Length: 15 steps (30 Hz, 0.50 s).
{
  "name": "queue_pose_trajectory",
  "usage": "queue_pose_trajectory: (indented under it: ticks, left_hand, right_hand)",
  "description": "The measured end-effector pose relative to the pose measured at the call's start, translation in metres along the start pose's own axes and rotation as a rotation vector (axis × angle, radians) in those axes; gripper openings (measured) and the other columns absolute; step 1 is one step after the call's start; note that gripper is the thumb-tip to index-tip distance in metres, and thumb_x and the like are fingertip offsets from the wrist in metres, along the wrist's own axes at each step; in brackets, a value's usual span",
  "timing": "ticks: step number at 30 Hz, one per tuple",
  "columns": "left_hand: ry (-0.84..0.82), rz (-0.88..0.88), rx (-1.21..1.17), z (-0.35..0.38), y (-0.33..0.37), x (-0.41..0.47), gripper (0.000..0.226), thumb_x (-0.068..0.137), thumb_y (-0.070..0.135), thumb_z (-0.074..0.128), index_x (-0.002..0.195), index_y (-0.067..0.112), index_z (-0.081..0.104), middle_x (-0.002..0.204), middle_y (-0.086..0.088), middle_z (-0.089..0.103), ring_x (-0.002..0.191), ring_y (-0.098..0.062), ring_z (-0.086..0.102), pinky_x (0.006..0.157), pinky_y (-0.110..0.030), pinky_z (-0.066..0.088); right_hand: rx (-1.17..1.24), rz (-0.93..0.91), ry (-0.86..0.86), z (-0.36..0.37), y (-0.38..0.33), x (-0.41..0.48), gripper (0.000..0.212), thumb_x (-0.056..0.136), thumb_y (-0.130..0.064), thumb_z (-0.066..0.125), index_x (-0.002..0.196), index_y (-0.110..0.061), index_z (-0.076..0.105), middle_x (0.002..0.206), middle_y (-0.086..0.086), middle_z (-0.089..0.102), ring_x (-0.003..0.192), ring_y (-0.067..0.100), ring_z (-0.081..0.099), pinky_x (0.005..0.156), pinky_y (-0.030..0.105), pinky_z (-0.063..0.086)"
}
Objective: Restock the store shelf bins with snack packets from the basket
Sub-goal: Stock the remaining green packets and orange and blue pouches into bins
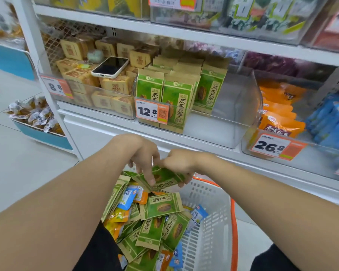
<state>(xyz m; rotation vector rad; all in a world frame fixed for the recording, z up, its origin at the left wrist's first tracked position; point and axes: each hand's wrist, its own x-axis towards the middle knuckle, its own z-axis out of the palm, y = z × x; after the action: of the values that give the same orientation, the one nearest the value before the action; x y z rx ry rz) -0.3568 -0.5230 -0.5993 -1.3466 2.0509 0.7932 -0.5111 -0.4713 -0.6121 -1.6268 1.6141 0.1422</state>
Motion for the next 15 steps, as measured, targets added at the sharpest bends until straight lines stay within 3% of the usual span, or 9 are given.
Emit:
queue_pose_trajectory:
  ticks: [3,6,8,10,11,13,15]
  left_hand:
    - [0.083,0.095,-0.237,-0.001,0.004,-0.006,0.044,0.08,0.039,0.09,0.115,0.024,0.068,0.104,0.002,0.077,0.095,-0.016,0.074,0.08,-0.034,0.061]
    - [0.153,0.202,-0.39,-0.004,0.011,-0.018,0.021,0.09,0.039,0.082,0.101,0.024,0.072,0.09,0.006,0.079,0.088,-0.016,0.076,0.074,-0.031,0.058]
    - [0.247,0.284,-0.491,-0.007,0.02,-0.028,0.025,0.094,0.043,0.075,0.105,0.02,0.075,0.091,0.006,0.08,0.087,-0.015,0.076,0.078,-0.032,0.058]
    - [0.356,0.38,-0.613,-0.01,0.031,-0.037,0.033,0.099,0.045,0.068,0.11,0.016,0.076,0.098,0.002,0.081,0.085,-0.014,0.074,0.077,-0.032,0.053]
    - [0.394,0.437,-0.686,-0.012,0.037,-0.04,0.035,0.1,0.045,0.065,0.109,0.013,0.076,0.099,0.0,0.081,0.082,-0.013,0.072,0.076,-0.032,0.049]
    - [0.488,0.528,-0.788,-0.018,0.049,-0.045,0.036,0.102,0.045,0.062,0.102,0.012,0.076,0.094,-0.003,0.08,0.076,-0.011,0.066,0.072,-0.03,0.046]
    - [0.606,0.583,-0.869,-0.022,0.063,-0.048,0.034,0.104,0.041,0.06,0.092,0.012,0.075,0.077,0.0,0.076,0.066,-0.008,0.062,0.064,-0.026,0.045]
  right_hand:
    - [0.205,0.069,0.155,-0.01,0.004,-0.023,0.041,0.1,-0.047,0.049,0.099,-0.008,0.062,0.092,0.017,0.072,0.065,0.034,0.074,0.055,0.037,0.061]
    - [0.28,0.077,0.499,-0.021,0.009,-0.041,0.052,0.09,-0.057,0.042,0.092,-0.01,0.064,0.091,0.015,0.071,0.072,0.034,0.072,0.057,0.037,0.059]
    - [0.29,0.031,0.759,-0.029,0.014,-0.051,0.049,0.085,-0.059,0.043,0.084,-0.015,0.065,0.089,0.009,0.071,0.083,0.032,0.067,0.065,0.035,0.05]
    - [0.475,-0.099,0.929,-0.038,0.016,-0.062,0.029,0.088,-0.049,0.053,0.092,-0.022,0.063,0.092,-0.001,0.07,0.09,0.024,0.066,0.073,0.035,0.05]
    - [0.601,-0.166,0.991,-0.043,0.015,-0.067,0.02,0.09,-0.043,0.058,0.1,-0.025,0.06,0.094,-0.005,0.07,0.092,0.02,0.066,0.077,0.037,0.052]
    - [0.79,-0.238,1.057,-0.051,0.014,-0.077,0.024,0.091,-0.037,0.06,0.112,-0.028,0.051,0.097,-0.007,0.07,0.094,0.017,0.068,0.085,0.042,0.056]
    - [0.808,-0.231,1.067,-0.059,0.015,-0.079,0.028,0.095,-0.038,0.058,0.12,-0.027,0.053,0.103,-0.007,0.07,0.098,0.017,0.068,0.09,0.043,0.056]
